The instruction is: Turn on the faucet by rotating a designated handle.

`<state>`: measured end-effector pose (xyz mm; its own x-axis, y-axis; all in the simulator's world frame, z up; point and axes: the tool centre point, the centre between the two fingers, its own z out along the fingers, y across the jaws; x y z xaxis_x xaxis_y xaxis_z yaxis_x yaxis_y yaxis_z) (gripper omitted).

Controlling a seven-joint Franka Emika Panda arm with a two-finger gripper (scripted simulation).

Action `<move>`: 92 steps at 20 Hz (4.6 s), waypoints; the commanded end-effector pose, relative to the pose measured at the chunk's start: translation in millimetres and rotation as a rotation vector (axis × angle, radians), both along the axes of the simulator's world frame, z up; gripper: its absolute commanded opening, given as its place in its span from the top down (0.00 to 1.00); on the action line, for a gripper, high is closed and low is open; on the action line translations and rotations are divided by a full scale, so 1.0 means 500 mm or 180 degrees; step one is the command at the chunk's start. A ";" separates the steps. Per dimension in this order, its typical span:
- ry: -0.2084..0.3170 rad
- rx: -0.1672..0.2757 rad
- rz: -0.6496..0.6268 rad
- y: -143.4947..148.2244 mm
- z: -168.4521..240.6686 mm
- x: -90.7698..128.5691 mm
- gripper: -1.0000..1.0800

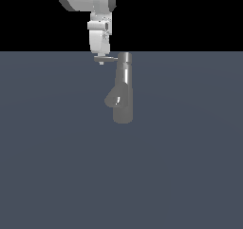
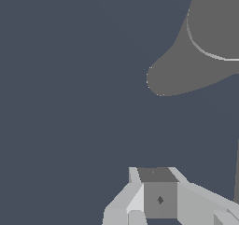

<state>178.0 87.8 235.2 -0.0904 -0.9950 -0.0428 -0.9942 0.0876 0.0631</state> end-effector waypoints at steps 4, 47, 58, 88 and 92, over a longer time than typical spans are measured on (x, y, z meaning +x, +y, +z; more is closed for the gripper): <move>0.0000 -0.0001 0.0000 0.001 0.006 -0.013 1.00; -0.0049 -0.0011 -0.0038 -0.020 0.095 -0.165 1.00; -0.0027 -0.0007 -0.0022 -0.053 0.111 -0.217 1.00; -0.0049 0.0036 0.0117 -0.212 0.145 -0.290 1.00; -0.0043 0.0031 0.0102 -0.237 0.136 -0.278 1.00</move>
<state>37.3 -20.4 307.5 -0.0469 -0.9973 -0.0562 -0.9979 0.0443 0.0462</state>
